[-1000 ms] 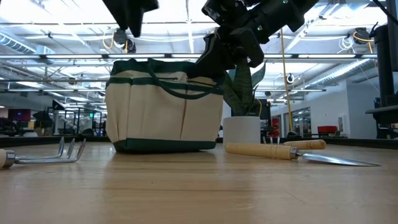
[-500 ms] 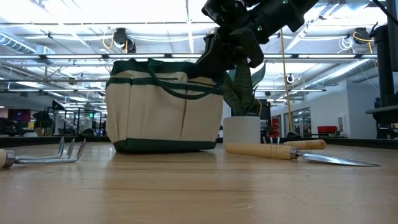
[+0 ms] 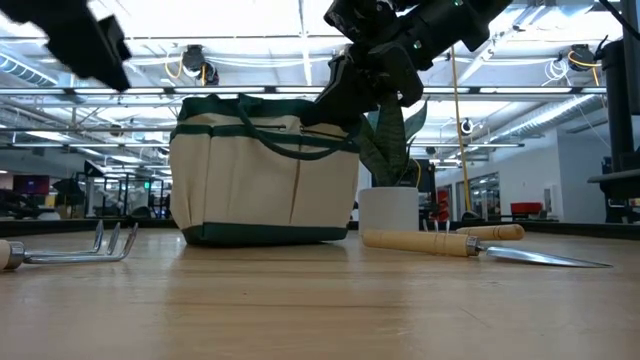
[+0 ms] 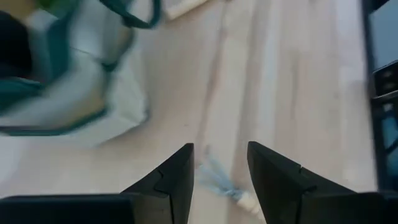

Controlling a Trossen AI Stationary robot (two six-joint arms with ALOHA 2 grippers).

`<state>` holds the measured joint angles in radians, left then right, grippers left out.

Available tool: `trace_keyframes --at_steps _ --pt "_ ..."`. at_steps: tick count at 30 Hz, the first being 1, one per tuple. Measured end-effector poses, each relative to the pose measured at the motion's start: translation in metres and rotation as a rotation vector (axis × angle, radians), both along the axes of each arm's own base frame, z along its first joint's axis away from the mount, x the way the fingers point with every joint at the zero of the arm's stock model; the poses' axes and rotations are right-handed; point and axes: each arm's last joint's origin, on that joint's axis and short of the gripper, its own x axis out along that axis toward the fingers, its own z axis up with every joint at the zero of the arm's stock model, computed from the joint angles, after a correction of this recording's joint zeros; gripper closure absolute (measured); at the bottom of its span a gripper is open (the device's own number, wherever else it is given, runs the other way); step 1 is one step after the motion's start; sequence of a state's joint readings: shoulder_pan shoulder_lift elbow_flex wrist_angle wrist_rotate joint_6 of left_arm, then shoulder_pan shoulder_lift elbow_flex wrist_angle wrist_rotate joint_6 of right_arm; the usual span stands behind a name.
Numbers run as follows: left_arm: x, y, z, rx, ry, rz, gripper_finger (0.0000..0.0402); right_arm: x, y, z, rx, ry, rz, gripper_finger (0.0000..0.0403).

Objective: Pick & Place Garden tools in Gardening bag
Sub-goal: Put the brown trowel into the white gardening bag

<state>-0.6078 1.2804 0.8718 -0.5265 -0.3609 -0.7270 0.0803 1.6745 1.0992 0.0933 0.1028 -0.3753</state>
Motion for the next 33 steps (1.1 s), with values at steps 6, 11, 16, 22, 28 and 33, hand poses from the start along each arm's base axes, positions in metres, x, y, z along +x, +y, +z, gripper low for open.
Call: trace_keyframes --at_steps 6,11,16,22,28,33 --pt "-0.003 -0.003 -0.029 -0.058 -0.088 -0.011 0.0250 0.000 0.000 0.000 0.000 -0.001 0.000 0.0402" --pt "-0.004 -0.002 -0.036 -0.073 -0.100 -0.005 0.0249 0.000 0.000 0.000 0.010 -0.003 -0.006 0.0387" --pt "-0.004 -0.002 -0.036 -0.059 -0.104 -0.020 0.0249 0.000 0.000 0.000 0.045 -0.007 -0.027 0.0355" --pt "-0.004 -0.002 -0.036 -0.053 -0.108 -0.015 0.0249 0.002 0.001 0.003 0.084 -0.047 -0.094 0.0319" --pt "-0.004 -0.002 -0.036 -0.049 -0.108 -0.017 0.0249 -0.001 0.017 0.012 0.102 -0.089 -0.092 0.0301" --pt "-0.004 -0.002 -0.036 -0.050 -0.108 -0.016 0.0249 -0.015 0.032 0.027 0.042 -0.105 -0.151 0.0295"
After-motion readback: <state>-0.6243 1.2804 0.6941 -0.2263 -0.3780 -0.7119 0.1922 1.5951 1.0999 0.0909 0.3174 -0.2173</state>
